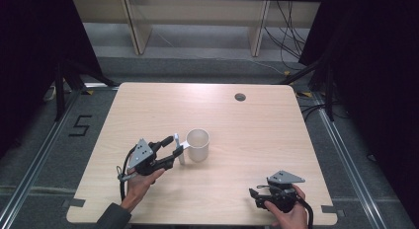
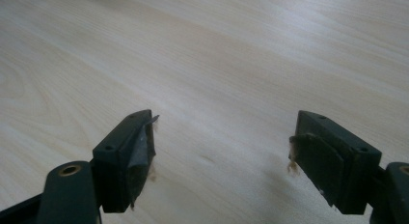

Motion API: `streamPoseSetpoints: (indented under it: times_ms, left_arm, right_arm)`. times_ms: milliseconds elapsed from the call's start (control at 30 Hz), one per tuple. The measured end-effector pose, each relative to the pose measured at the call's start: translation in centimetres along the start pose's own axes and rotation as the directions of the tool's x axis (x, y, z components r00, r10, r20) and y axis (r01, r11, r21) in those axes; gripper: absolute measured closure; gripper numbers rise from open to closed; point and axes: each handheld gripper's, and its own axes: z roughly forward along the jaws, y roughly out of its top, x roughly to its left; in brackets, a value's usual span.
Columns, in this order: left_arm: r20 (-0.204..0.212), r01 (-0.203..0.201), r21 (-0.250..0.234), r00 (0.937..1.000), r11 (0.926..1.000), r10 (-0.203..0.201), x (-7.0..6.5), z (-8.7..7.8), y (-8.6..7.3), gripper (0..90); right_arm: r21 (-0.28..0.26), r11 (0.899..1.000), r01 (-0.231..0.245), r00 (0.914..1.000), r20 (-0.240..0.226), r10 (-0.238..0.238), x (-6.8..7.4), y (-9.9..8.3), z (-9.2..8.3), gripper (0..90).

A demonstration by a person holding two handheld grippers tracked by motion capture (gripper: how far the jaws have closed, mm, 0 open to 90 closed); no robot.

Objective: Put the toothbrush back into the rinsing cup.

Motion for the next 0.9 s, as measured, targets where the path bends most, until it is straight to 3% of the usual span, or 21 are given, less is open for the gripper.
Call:
streamPoseSetpoints:
  times_ms: [300,367,500,600,700,900]
  left_arm:
    - [0.009,0.032,0.032,0.9995,0.9990,-0.032,0.1,-0.9,0.7,34.5]
    - [0.017,0.036,0.022,0.9992,0.9991,-0.036,0.1,-0.9,0.8,34.0]
    - [0.006,0.038,0.050,0.9992,0.9980,-0.039,0.1,-1.4,1.0,32.4]
    - [0.013,0.055,0.030,0.9984,0.9980,-0.056,0.2,-1.4,0.9,31.2]
    - [0.002,0.083,0.050,0.9965,0.9953,-0.083,0.2,-1.7,1.0,29.8]
    - [-0.001,0.087,0.050,0.9962,0.9950,-0.087,0.3,-2.0,1.2,28.1]
  right_arm:
    - [-0.003,1.000,0.004,1.0000,-0.001,-0.004,0.0,0.0,0.0,23.6]
    - [-0.001,1.000,0.002,1.0000,0.000,-0.002,0.0,0.0,0.0,23.6]
    - [-0.004,1.000,0.008,1.0000,0.000,-0.008,0.0,0.0,0.0,23.5]
    - [-0.004,1.000,0.004,1.0000,0.002,-0.004,0.0,0.0,0.0,23.5]
    - [-0.002,1.000,0.004,1.0000,0.003,-0.004,0.0,0.0,0.0,23.6]
    - [-0.002,1.000,0.004,1.0000,0.004,-0.004,0.0,0.0,0.0,23.6]
